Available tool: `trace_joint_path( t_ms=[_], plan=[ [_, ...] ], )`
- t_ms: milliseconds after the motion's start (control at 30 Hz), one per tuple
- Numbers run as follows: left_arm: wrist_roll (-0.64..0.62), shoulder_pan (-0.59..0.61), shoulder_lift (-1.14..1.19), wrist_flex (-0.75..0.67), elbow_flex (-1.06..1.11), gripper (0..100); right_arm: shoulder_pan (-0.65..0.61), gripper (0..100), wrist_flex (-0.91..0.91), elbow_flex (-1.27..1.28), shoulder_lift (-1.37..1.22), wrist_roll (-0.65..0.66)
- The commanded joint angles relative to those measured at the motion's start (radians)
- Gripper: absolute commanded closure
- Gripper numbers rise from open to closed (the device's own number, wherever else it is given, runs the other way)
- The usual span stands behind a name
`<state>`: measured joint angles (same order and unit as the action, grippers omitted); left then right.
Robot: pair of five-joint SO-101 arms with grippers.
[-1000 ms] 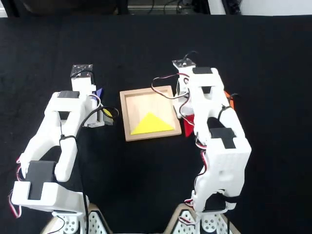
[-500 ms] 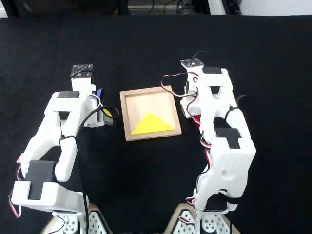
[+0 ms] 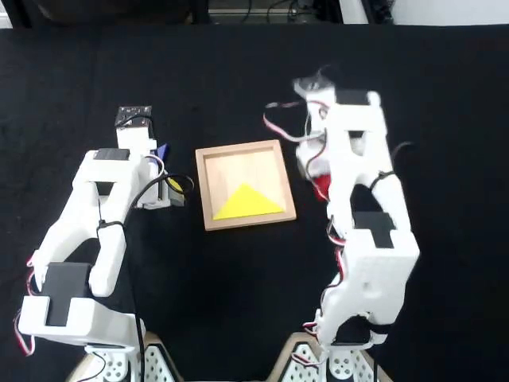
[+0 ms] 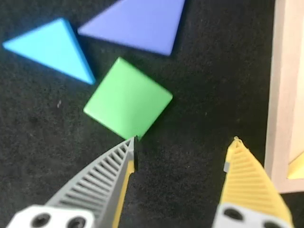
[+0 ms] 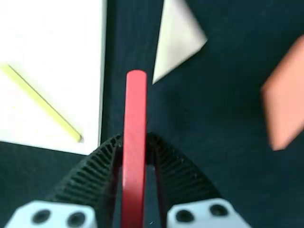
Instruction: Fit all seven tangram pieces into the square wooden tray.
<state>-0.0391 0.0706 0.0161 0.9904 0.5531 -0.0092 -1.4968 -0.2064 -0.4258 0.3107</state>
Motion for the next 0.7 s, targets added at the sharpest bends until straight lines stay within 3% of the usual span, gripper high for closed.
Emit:
trace_joint_path(
  t_ms=[0,233,367,667],
  plan=[
    [-0.003,0.012,-0.017,0.063,-0.041,69,-0.06,98.8,-0.028,-0.162,0.085,0.098],
    [0.055,0.104,-0.057,0.153,-0.022,69,-0.27,98.8,0.003,-0.179,0.084,0.138],
    [0.06,0.159,-0.132,0.1,0.077,69,-0.301,98.8,0.086,-0.143,0.082,0.137],
    [0.055,0.153,-0.282,-0.041,0.232,69,-0.387,98.8,0.358,0.09,0.082,0.117]
  ],
)
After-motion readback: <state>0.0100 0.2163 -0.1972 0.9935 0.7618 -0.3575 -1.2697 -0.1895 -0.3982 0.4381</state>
